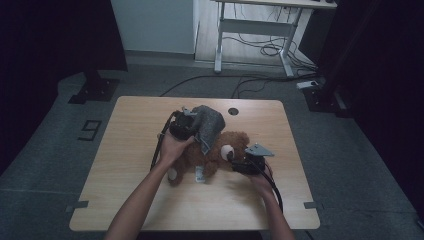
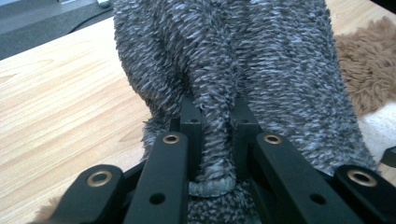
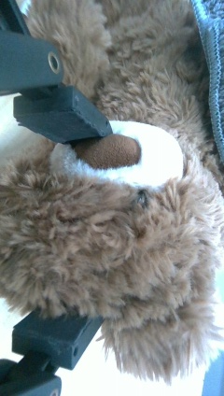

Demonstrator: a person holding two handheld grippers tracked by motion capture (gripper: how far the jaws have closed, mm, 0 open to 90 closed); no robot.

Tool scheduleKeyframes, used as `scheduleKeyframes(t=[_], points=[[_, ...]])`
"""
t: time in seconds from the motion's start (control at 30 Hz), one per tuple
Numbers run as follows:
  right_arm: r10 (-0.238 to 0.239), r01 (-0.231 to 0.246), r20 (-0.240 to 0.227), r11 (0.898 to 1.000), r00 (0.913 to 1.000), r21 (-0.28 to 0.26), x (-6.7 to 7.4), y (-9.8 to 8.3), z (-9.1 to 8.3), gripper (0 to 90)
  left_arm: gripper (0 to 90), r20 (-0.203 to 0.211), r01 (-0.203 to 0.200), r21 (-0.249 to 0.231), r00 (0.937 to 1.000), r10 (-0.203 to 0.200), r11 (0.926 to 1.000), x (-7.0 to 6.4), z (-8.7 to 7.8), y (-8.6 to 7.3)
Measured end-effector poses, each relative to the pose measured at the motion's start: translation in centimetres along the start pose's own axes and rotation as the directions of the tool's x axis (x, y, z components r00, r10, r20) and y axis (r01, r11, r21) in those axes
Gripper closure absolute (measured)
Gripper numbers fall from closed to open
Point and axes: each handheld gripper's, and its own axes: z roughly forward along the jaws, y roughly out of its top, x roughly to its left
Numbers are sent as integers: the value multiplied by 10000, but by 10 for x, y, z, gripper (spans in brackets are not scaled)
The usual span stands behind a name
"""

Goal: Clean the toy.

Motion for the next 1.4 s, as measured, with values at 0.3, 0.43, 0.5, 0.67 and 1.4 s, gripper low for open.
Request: scheduleKeyframes(t=[0.3,0.43,0.5,0.67,1.4], points=[[-14,17,-231,9999,9997,129,2,0,-4,202,800,444,-127,526,9990,103,9985,-3,8,-11],[-73,90,-446,9992,9990,386,5,0,-13,151,806,590,-195,357,9981,174,9992,-3,1,-23],[-45,72,-600,9990,9982,446,6,0,-17,131,809,583,-206,222,9981,193,9995,-5,-2,-32],[887,-903,-757,9958,9932,-175,-4,13,-35,124,814,548,-379,-44,9978,381,9993,-11,-8,-43],[691,-760,-1497,9963,9863,-410,2,2,-31,450,810,1768,-170,-1373,9834,414,9904,-28,-62,-42]])
